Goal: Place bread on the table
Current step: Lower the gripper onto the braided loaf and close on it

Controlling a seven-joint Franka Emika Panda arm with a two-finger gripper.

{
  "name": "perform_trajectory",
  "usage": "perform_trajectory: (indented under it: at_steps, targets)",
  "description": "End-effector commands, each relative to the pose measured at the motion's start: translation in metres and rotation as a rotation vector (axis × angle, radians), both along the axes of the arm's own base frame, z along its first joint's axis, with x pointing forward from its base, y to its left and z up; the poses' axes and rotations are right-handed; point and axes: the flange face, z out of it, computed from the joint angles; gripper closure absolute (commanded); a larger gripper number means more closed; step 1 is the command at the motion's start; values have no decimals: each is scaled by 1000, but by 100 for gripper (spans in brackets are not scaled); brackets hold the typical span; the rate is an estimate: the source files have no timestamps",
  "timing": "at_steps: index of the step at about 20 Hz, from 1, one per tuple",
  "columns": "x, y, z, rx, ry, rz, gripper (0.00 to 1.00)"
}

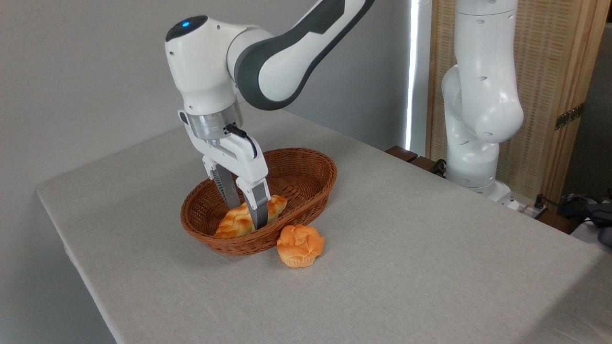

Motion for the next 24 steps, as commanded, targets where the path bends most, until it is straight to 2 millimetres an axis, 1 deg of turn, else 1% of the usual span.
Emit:
perform_trajectory:
  at_steps: [1, 2, 3, 5, 6, 7, 20, 22, 24]
  targets:
    - [1, -3, -1, -2, -15, -5, 0]
    - [1, -4, -2, -1, -16, -9, 0]
    - [0, -6, -2, -1, -16, -13, 6]
    - [1, -6, -5, 7, -14, -16, 42]
    - [0, -7, -5, 7, -14, -18, 53]
    - [1, -6, -5, 7, -14, -18, 56]
    - [0, -7, -2, 5, -14, -21, 56]
    - [-2, -12, -2, 5, -13, -32, 56]
    - [-2, -13, -1, 5, -13, -30, 56]
